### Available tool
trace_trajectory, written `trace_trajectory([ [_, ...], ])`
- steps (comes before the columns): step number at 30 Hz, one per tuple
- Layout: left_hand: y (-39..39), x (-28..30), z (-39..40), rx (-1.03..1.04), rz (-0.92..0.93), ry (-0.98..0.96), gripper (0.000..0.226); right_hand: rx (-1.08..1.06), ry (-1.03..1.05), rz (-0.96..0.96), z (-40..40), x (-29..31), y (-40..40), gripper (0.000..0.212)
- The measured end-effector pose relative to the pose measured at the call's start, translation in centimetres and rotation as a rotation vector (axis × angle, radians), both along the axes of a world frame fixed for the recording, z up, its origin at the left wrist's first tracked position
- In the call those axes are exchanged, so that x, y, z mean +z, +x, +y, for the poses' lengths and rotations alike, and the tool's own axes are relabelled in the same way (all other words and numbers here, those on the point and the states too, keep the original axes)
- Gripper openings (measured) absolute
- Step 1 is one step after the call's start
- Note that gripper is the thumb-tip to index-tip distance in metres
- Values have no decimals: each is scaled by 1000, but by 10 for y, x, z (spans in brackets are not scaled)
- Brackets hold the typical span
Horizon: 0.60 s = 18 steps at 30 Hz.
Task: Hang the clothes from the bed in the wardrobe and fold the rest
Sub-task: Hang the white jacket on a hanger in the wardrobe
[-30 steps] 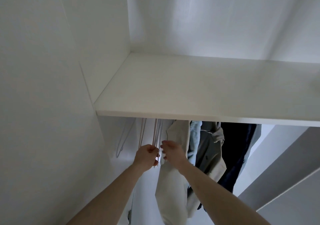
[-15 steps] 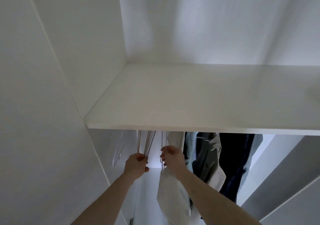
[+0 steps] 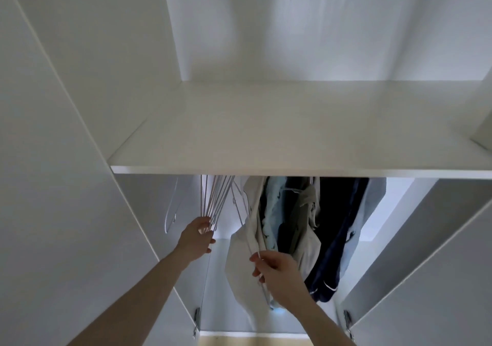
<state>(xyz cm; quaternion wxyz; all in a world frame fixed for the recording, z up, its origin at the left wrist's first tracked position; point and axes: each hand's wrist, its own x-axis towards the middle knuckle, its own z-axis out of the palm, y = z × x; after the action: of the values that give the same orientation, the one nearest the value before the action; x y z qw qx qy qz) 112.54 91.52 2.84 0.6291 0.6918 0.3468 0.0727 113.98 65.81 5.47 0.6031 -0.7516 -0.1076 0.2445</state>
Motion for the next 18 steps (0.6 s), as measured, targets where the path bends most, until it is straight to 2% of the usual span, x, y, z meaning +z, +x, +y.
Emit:
trace_trajectory([
  [7, -48, -12, -38, 4, 12, 171, 50, -39, 34, -10, -66, 21, -59, 26],
  [11, -73, -14, -74, -66, -144, 335, 41, -149, 43, -37, -95, 22, -106, 29],
  [14, -86, -7, -94, -130, -227, 437, 51, -251, 79, -38, -108, 21, -150, 29],
  [18, -97, 2, -107, -268, -324, 640, 61, -411, 1, -65, -133, 25, -209, 28],
])
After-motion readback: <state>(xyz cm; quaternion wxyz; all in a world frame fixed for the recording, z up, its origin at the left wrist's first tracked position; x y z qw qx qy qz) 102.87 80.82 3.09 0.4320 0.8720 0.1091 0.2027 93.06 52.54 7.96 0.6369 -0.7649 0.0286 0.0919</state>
